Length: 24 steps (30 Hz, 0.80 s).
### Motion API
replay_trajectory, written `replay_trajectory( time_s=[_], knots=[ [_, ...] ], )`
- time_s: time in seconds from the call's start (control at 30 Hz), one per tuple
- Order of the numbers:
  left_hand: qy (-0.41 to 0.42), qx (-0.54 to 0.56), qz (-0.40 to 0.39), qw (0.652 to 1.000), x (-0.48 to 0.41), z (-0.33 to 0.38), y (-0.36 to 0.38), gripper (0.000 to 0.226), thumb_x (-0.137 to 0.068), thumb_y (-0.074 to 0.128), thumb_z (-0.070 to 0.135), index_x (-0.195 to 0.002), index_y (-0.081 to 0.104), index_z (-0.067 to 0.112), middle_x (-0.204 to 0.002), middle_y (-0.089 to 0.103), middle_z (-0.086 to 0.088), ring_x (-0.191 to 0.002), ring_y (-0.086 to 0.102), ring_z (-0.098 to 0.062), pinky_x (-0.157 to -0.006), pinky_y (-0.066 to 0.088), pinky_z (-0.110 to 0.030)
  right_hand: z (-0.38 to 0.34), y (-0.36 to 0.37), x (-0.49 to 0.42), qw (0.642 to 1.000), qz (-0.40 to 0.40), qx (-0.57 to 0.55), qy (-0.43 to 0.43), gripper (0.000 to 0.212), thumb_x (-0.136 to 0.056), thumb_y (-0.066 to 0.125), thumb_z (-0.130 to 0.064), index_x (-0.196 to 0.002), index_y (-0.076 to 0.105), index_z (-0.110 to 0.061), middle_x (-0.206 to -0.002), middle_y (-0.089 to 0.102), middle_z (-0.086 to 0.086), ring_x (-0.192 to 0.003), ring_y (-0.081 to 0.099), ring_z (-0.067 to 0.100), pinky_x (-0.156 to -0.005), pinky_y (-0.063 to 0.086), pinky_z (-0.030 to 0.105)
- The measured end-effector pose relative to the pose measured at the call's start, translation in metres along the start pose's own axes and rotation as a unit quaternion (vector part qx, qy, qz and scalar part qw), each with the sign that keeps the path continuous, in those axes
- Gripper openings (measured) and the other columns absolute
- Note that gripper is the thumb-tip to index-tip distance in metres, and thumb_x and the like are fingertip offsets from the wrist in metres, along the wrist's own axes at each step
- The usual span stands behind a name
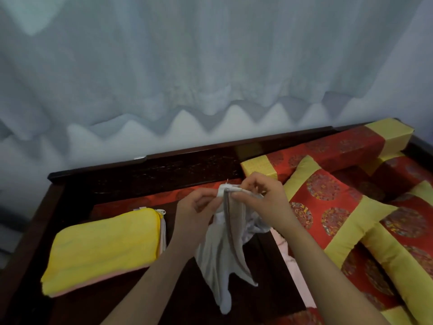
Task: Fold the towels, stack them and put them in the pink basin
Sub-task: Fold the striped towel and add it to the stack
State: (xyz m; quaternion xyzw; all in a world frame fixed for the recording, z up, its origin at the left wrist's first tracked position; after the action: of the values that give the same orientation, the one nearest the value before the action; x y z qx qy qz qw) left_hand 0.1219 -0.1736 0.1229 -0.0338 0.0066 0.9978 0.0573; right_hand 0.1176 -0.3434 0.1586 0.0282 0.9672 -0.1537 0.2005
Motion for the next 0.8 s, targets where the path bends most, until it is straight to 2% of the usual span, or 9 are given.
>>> replay_trajectory(
  time_s=[0.07, 0.17, 0.3, 0.4, 0.47, 0.57, 0.67, 0.73, 0.8],
  knots=[
    [0.002, 0.017, 0.005, 1.000, 0.000, 0.011, -0.001, 0.006, -0.086, 0.065, 0.002, -0.089, 0.063, 0.006, -0.084, 0.069, -0.024, -0.074, 0.060, -0.031, -0.071, 0.047, -0.045, -0.008, 0.002, -0.005, 1.000, 0.006, -0.024, 0.009, 0.019, -0.075, 0.079, -0.011, -0.071, 0.060, -0.013, -0.064, 0.055, -0.006, -0.059, 0.046, 0.003, -0.057, 0.036, 0.013],
    [0.027, 0.025, -0.002, 0.999, 0.001, 0.028, -0.005, 0.017, -0.086, 0.065, 0.005, -0.093, 0.052, 0.012, -0.084, 0.066, -0.031, -0.071, 0.060, -0.034, -0.067, 0.048, -0.051, -0.018, 0.006, -0.011, 0.999, 0.015, -0.049, 0.018, 0.022, -0.075, 0.078, -0.009, -0.070, 0.059, -0.018, -0.063, 0.057, -0.010, -0.057, 0.048, 0.000, -0.054, 0.038, 0.012],
    [0.052, 0.000, -0.016, 0.999, 0.003, 0.039, -0.007, 0.031, -0.078, 0.074, 0.004, -0.093, 0.047, 0.010, -0.085, 0.072, -0.018, -0.078, 0.071, -0.028, -0.071, 0.054, -0.046, -0.021, 0.013, -0.014, 0.998, 0.010, -0.051, 0.029, 0.020, -0.076, 0.078, -0.011, -0.071, 0.060, -0.019, -0.062, 0.058, -0.011, -0.058, 0.051, 0.004, -0.055, 0.041, 0.015],
    [0.096, -0.069, -0.025, 0.993, 0.005, 0.042, -0.007, 0.034, -0.078, 0.073, 0.001, -0.088, 0.044, 0.016, -0.085, 0.073, -0.010, -0.081, 0.072, -0.020, -0.069, 0.057, -0.039, -0.021, 0.020, -0.015, 0.997, -0.038, -0.049, 0.038, 0.016, -0.078, 0.076, -0.013, -0.090, 0.067, -0.018, -0.063, 0.059, -0.006, -0.057, 0.051, 0.008, -0.055, 0.040, 0.018],
    [0.117, -0.099, -0.030, 0.988, 0.005, 0.043, -0.008, 0.034, -0.081, 0.071, 0.005, -0.085, 0.041, 0.020, -0.083, 0.073, -0.010, -0.075, 0.071, -0.021, -0.062, 0.053, -0.035, -0.023, 0.024, -0.019, 0.996, -0.088, 0.009, 0.029, 0.025, -0.079, 0.076, -0.025, -0.103, 0.069, -0.025, -0.067, 0.056, -0.004, -0.063, 0.048, 0.009, -0.061, 0.040, 0.023],
    [0.129, -0.110, -0.029, 0.985, 0.006, 0.046, -0.010, 0.035, -0.081, 0.071, 0.006, -0.082, 0.038, 0.019, -0.084, 0.074, -0.008, -0.062, 0.065, -0.011, -0.053, 0.044, -0.021, -0.030, 0.025, -0.028, 0.988, -0.135, 0.079, 0.003, 0.014, -0.076, 0.075, -0.037, -0.088, 0.071, -0.030, -0.078, 0.054, -0.008, -0.078, 0.049, 0.012, -0.075, 0.041, 0.024],
    [0.137, -0.088, -0.013, 0.987, 0.007, 0.049, -0.015, 0.035, -0.078, 0.075, 0.006, -0.083, 0.042, 0.015, -0.090, 0.073, 0.000, -0.075, 0.069, -0.009, -0.060, 0.053, -0.024, -0.041, 0.032, -0.033, 0.978, -0.184, 0.098, -0.009, 0.007, -0.085, 0.070, -0.024, -0.087, 0.064, -0.026, -0.089, 0.057, -0.007, -0.086, 0.050, 0.003, -0.078, 0.036, 0.013],
    [0.140, -0.107, -0.001, 0.984, 0.012, 0.046, -0.021, 0.037, -0.072, 0.081, 0.011, -0.086, 0.046, 0.015, -0.097, 0.068, 0.006, -0.085, 0.067, -0.010, -0.069, 0.055, -0.026, -0.048, 0.034, -0.035, 0.981, -0.188, 0.046, 0.006, 0.006, -0.090, 0.063, -0.017, -0.090, 0.059, -0.020, -0.086, 0.057, -0.006, -0.079, 0.052, 0.002, -0.075, 0.041, 0.019],
    [0.160, -0.170, 0.004, 0.972, 0.020, 0.038, -0.025, 0.041, -0.066, 0.084, 0.017, -0.087, 0.050, 0.020, -0.098, 0.059, 0.012, -0.089, 0.060, -0.010, -0.070, 0.049, -0.019, -0.058, 0.028, -0.038, 0.986, -0.156, -0.046, 0.024, 0.006, -0.093, 0.058, -0.010, -0.090, 0.056, -0.015, -0.080, 0.056, -0.005, -0.073, 0.052, 0.005, -0.067, 0.044, 0.022]
  ],
)
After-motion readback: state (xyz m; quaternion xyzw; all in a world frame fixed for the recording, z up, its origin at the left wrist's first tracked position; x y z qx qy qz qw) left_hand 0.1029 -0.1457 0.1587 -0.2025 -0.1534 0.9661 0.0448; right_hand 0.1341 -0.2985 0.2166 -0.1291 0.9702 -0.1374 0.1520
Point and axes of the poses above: each hand's wrist, its own x-axis away from the middle knuckle, its own y-axis out of the palm, z = x × y, the point moved 9 cm from there along -x, towards the middle knuckle
